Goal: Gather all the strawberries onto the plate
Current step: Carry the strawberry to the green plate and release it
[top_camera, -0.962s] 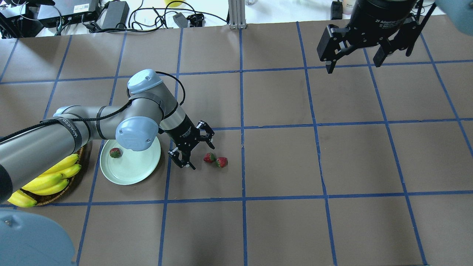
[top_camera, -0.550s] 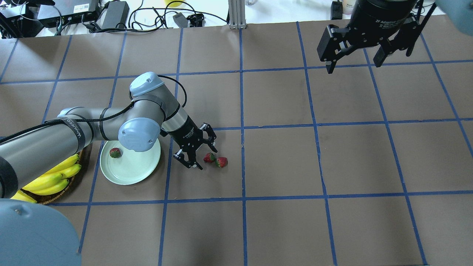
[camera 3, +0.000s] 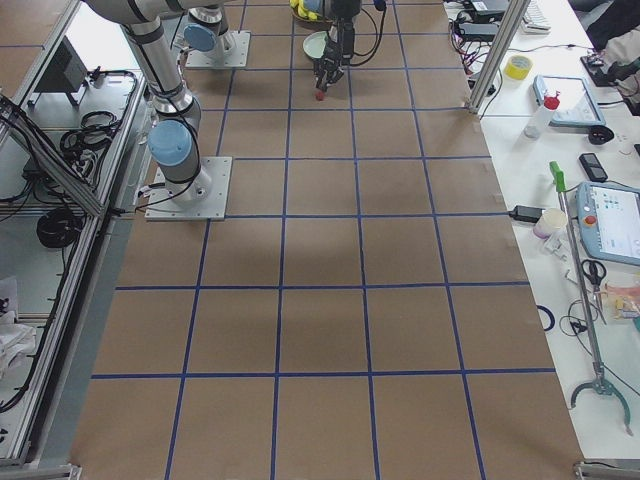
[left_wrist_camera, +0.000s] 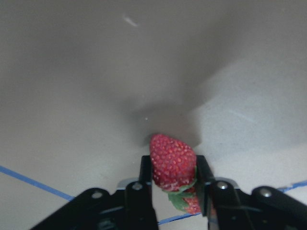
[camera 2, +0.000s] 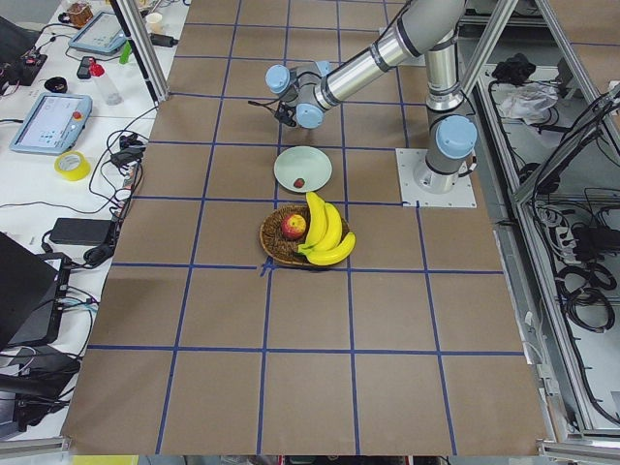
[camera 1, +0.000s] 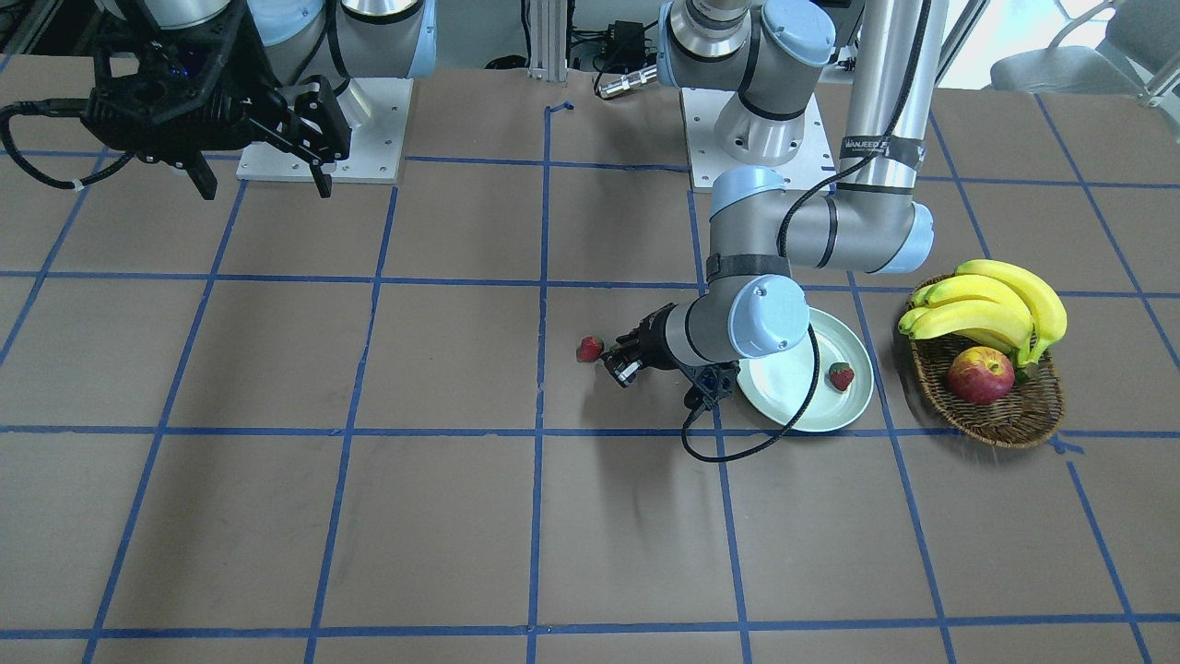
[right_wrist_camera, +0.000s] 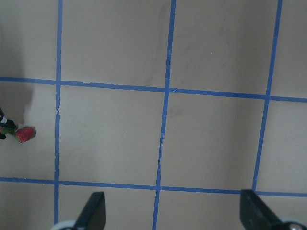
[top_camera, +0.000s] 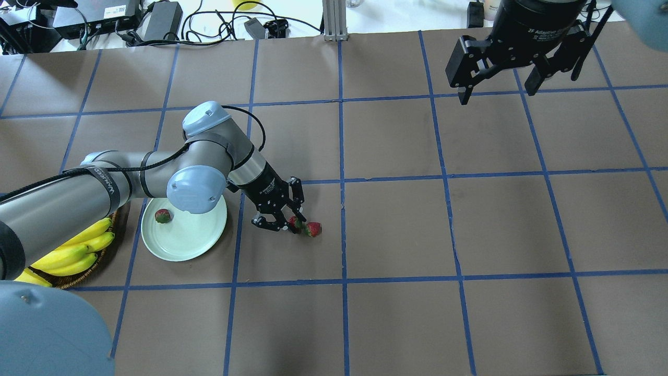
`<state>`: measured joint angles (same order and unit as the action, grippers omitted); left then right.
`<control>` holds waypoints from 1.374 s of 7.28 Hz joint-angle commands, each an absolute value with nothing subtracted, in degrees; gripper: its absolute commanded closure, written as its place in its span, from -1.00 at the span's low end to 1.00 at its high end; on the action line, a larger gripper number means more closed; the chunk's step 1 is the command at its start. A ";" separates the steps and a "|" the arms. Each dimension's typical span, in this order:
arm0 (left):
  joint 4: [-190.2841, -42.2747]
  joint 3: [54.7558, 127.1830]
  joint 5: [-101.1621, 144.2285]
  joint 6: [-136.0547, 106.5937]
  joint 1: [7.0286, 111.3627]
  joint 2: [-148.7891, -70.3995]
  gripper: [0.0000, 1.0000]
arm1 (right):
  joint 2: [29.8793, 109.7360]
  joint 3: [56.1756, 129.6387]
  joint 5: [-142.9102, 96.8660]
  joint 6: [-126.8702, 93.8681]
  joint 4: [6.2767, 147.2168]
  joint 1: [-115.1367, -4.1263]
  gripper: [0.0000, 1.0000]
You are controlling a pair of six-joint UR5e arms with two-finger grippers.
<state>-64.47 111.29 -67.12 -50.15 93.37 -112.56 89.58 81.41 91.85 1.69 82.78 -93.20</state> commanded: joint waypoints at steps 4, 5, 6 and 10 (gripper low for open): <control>-78.21 98.36 -88.85 -35.72 86.79 -110.13 1.00 | 89.39 81.47 91.76 1.76 82.79 -93.43 -1.00; -79.35 98.96 -88.94 -29.59 83.01 -109.60 1.00 | 89.38 81.47 91.84 1.76 82.79 -93.43 -1.00; -82.24 99.31 -92.60 -26.05 80.18 -109.34 1.00 | 89.30 81.47 91.85 1.76 82.88 -93.43 -1.00; -82.18 103.18 -94.31 -21.80 77.43 -109.86 -0.87 | 89.30 81.48 91.85 1.76 82.88 -93.43 -1.00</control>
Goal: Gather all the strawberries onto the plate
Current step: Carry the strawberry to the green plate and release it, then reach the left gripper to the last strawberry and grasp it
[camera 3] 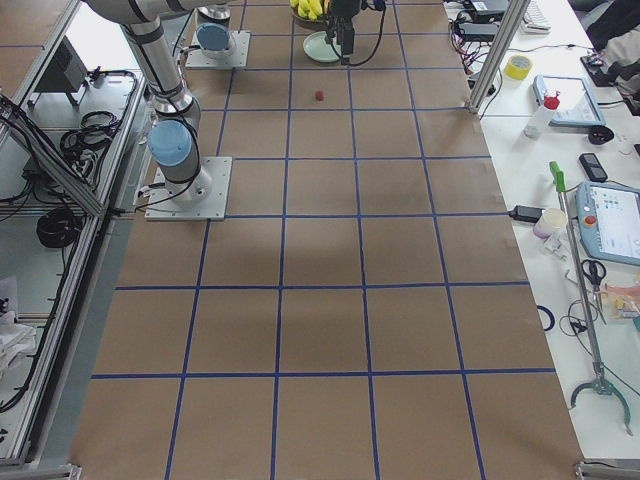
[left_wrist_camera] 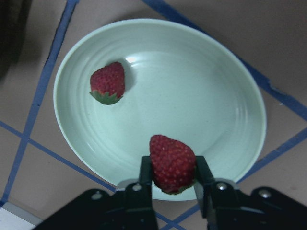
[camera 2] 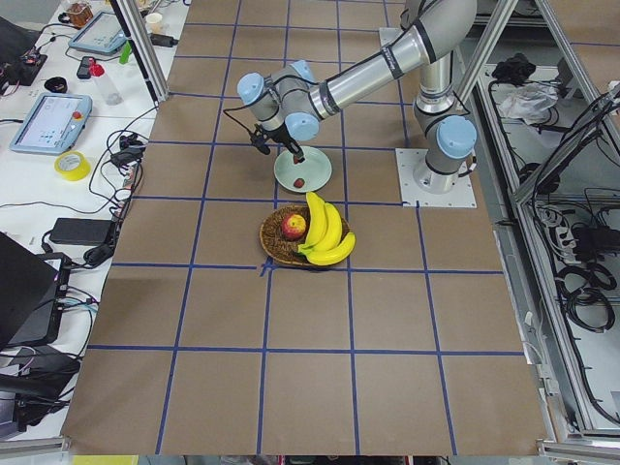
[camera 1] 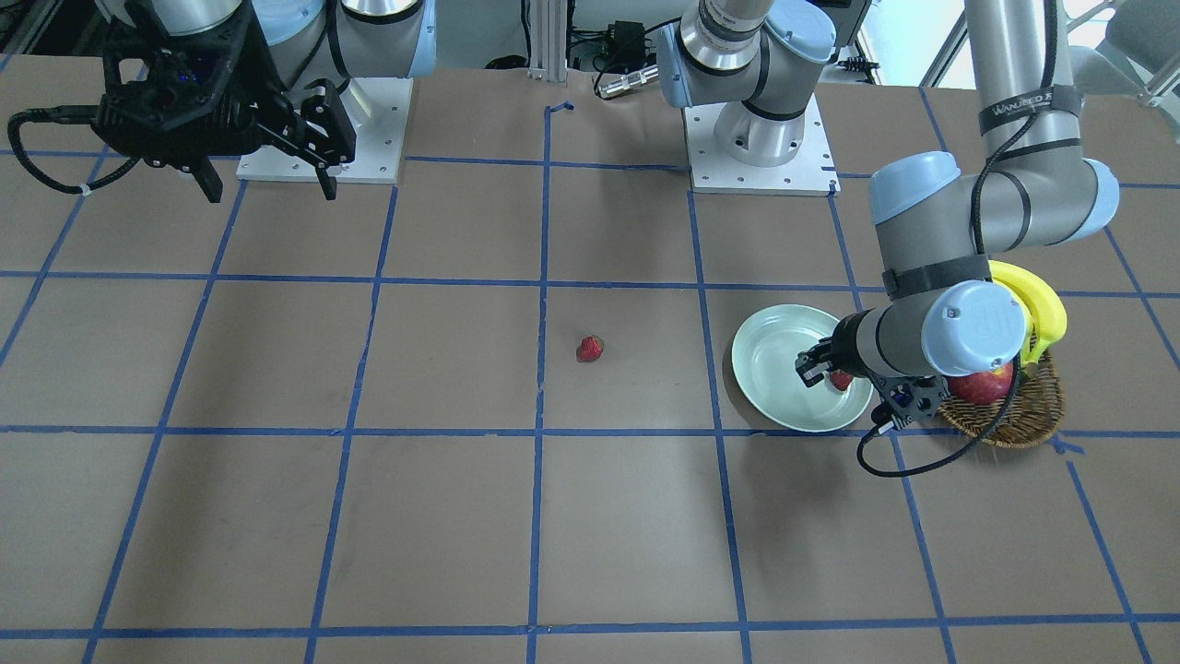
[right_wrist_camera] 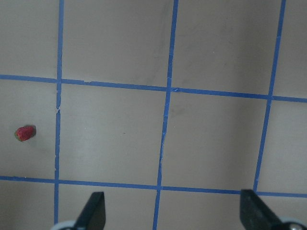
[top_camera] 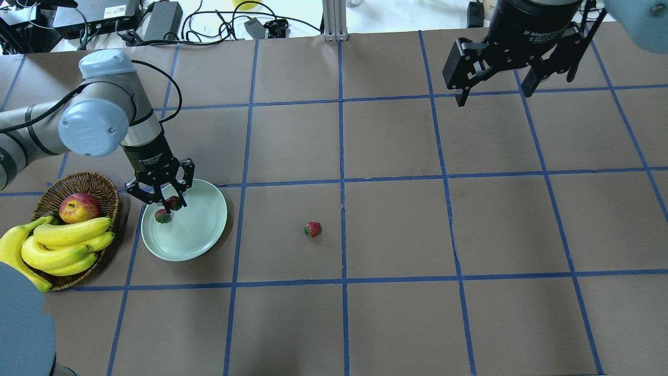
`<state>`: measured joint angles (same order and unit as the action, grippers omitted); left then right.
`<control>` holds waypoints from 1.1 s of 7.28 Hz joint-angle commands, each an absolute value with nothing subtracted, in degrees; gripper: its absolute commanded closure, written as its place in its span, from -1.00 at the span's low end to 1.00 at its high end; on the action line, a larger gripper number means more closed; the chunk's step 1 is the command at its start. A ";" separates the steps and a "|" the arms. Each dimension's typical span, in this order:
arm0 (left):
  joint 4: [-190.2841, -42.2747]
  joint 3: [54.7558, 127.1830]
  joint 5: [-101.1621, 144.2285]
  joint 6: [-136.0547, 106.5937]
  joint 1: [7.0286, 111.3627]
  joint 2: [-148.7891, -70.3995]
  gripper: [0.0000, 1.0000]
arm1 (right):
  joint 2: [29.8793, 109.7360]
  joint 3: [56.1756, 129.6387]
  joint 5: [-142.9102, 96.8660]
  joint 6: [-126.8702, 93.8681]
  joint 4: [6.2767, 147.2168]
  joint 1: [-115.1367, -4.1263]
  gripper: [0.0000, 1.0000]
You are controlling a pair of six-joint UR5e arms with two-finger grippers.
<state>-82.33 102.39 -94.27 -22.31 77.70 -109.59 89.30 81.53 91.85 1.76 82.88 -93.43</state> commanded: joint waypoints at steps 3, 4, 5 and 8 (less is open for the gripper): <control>-82.09 101.96 -93.70 -22.31 78.04 -108.99 -1.00 | 89.21 81.56 91.85 1.76 82.97 -93.43 -1.00; -82.09 101.17 -90.30 -22.67 80.48 -108.03 -1.00 | 89.30 81.48 91.85 1.76 82.97 -93.43 -1.00; -81.65 101.08 -86.78 -22.76 85.03 -106.71 -1.00 | 89.21 81.56 91.85 1.76 82.97 -93.43 -1.00; -68.85 103.35 -81.43 -22.06 98.66 -108.54 -1.00 | 89.21 81.56 91.84 1.76 82.97 -93.43 -1.00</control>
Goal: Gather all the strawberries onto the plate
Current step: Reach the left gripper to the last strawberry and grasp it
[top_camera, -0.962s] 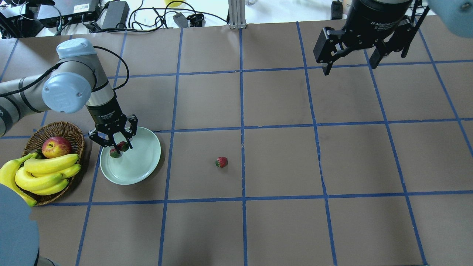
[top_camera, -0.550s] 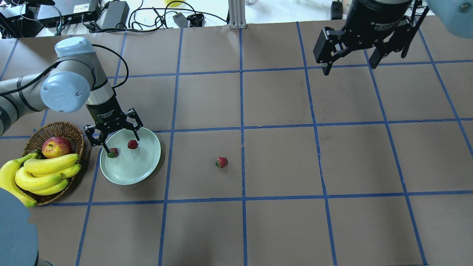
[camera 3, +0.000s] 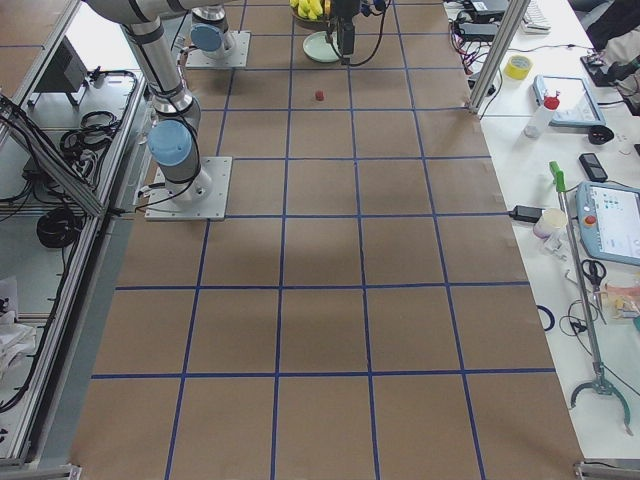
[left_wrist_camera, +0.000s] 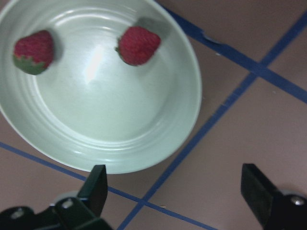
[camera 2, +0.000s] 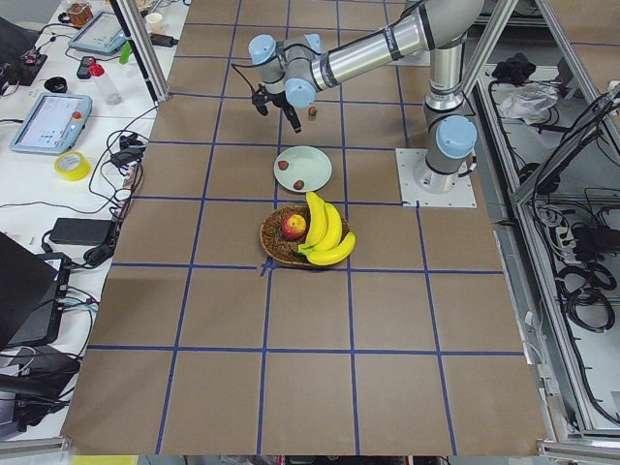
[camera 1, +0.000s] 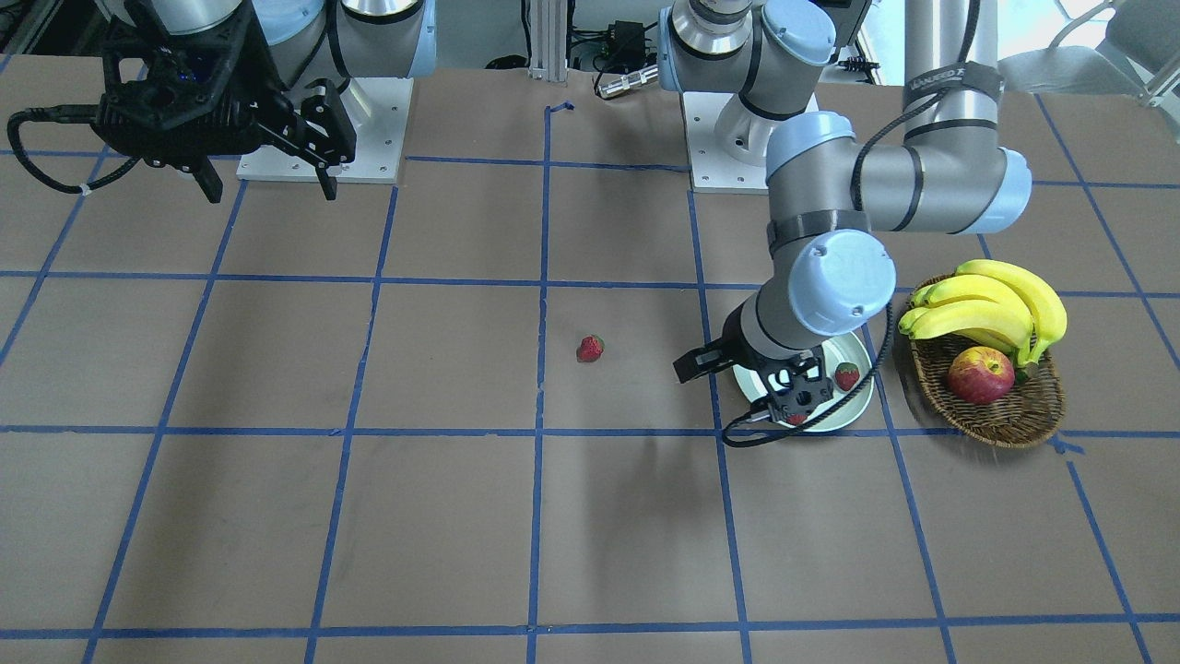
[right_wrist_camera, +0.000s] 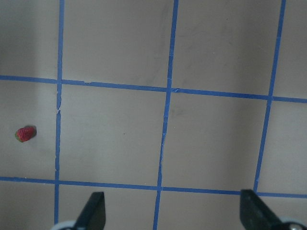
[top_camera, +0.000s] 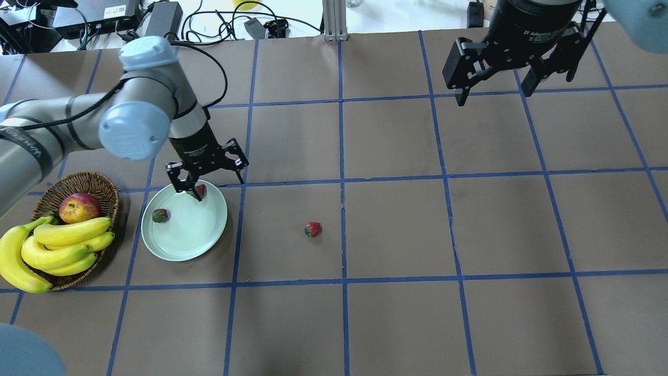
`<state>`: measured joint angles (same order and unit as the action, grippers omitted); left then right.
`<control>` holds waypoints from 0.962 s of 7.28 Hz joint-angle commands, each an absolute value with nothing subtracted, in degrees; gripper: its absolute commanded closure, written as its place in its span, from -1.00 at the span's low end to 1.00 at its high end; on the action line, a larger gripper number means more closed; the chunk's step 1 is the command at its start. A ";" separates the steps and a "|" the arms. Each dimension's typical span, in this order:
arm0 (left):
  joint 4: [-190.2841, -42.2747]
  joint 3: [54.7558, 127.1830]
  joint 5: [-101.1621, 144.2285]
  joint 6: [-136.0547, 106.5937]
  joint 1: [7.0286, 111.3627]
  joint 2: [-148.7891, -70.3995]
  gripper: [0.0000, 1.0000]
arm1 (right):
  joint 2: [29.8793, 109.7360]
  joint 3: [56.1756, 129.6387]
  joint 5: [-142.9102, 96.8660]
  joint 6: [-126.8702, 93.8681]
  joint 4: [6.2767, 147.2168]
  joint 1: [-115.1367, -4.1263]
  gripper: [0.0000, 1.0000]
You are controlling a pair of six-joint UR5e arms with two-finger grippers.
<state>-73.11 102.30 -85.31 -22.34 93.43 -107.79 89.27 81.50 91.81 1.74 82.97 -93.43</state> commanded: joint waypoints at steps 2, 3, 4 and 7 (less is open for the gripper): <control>-59.11 109.48 -78.75 -20.93 101.94 -108.98 -1.00 | 89.21 81.56 91.85 1.76 82.97 -93.43 -1.00; -55.50 111.77 -78.66 -18.92 102.30 -109.25 -1.00 | 89.21 81.56 91.93 1.76 83.06 -93.43 -1.00; -55.29 112.93 -78.75 -18.55 103.00 -109.34 -1.00 | 89.21 81.56 91.93 1.76 83.06 -93.43 -1.00; -55.28 113.03 -78.84 -18.37 104.59 -110.65 -0.71 | 89.21 81.56 91.93 1.67 83.14 -93.43 -1.00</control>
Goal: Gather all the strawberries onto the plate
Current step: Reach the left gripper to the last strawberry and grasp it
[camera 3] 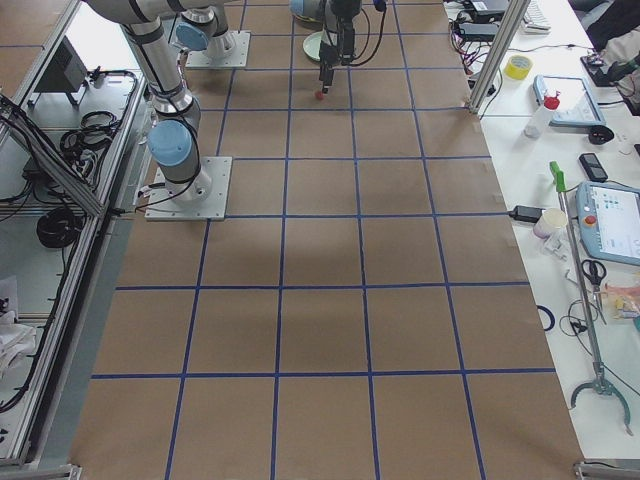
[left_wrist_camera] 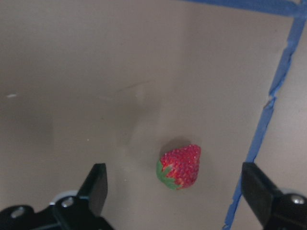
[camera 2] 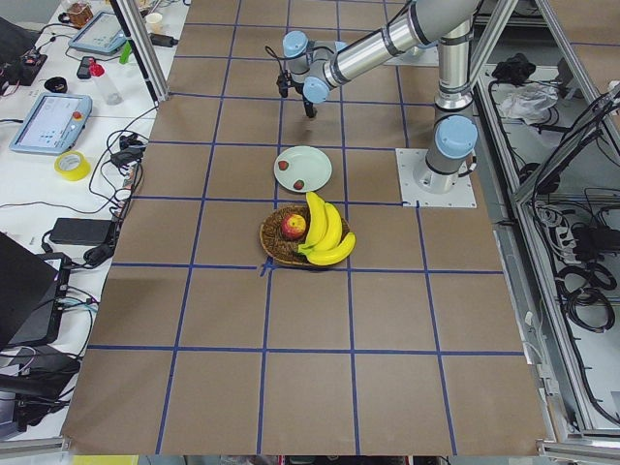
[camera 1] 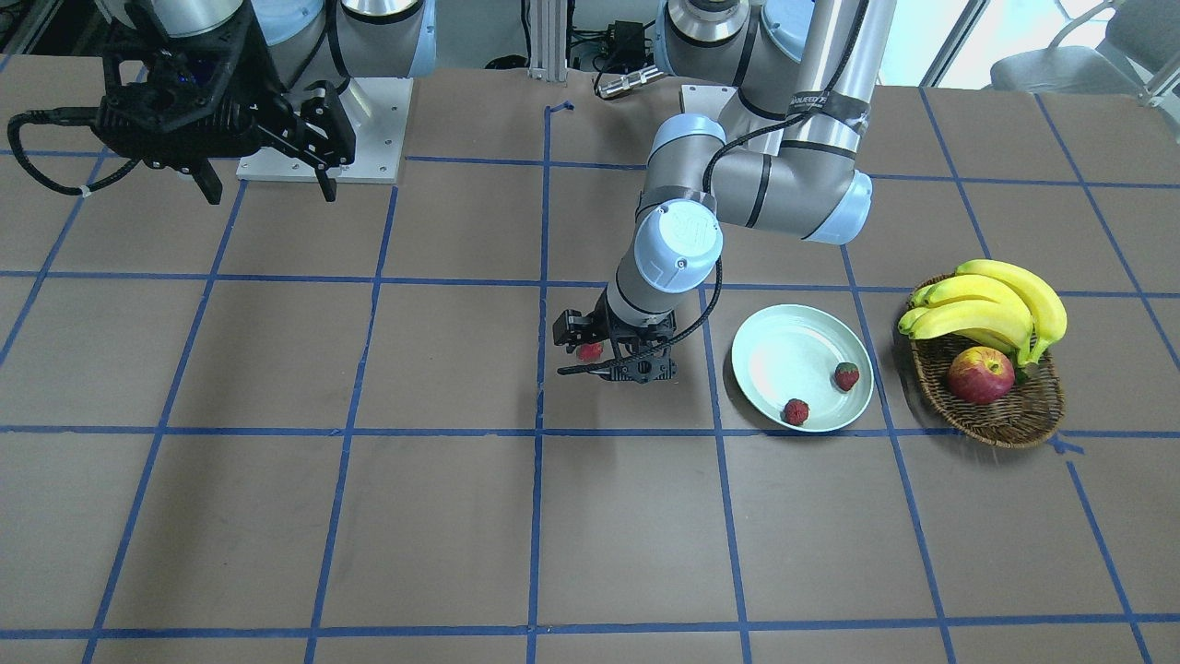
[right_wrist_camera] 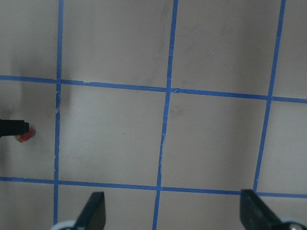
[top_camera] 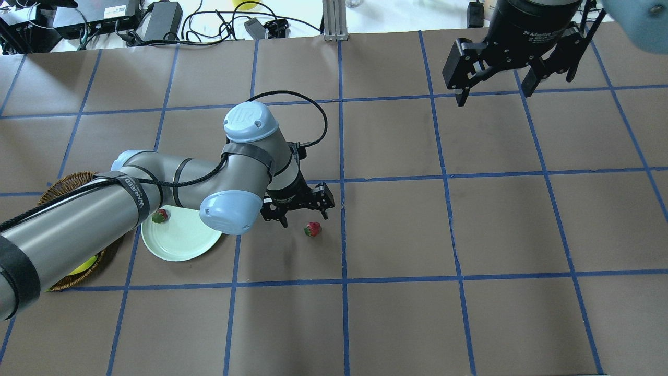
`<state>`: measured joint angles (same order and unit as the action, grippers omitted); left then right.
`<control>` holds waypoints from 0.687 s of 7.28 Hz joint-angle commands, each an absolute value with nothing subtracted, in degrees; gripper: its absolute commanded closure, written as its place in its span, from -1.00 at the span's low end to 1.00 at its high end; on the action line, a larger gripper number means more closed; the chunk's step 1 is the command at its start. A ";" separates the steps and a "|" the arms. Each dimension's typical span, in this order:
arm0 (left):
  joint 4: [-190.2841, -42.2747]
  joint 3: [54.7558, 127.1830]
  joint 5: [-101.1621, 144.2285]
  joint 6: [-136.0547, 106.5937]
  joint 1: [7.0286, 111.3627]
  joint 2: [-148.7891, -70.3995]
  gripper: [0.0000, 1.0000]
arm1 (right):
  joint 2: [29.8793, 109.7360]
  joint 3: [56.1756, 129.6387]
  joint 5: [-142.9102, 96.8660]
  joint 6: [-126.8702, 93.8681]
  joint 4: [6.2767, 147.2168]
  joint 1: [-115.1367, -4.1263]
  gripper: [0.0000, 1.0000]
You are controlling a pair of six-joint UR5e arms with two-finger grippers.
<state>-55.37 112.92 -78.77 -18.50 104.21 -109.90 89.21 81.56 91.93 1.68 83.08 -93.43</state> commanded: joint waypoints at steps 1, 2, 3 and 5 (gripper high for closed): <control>-55.28 113.03 -78.84 -18.46 104.68 -111.09 -0.70 | 89.21 81.56 92.02 1.67 83.06 -93.43 -1.00; -55.28 112.94 -78.75 -18.37 104.68 -111.27 -0.12 | 89.12 81.65 91.93 1.67 83.06 -93.43 -1.00; -55.28 113.03 -78.66 -18.46 104.68 -111.53 0.49 | 88.95 81.65 91.93 1.67 83.14 -93.43 -1.00; -55.11 112.59 -78.58 -18.63 104.68 -111.62 1.00 | 89.03 81.65 92.20 1.76 83.06 -93.43 -1.00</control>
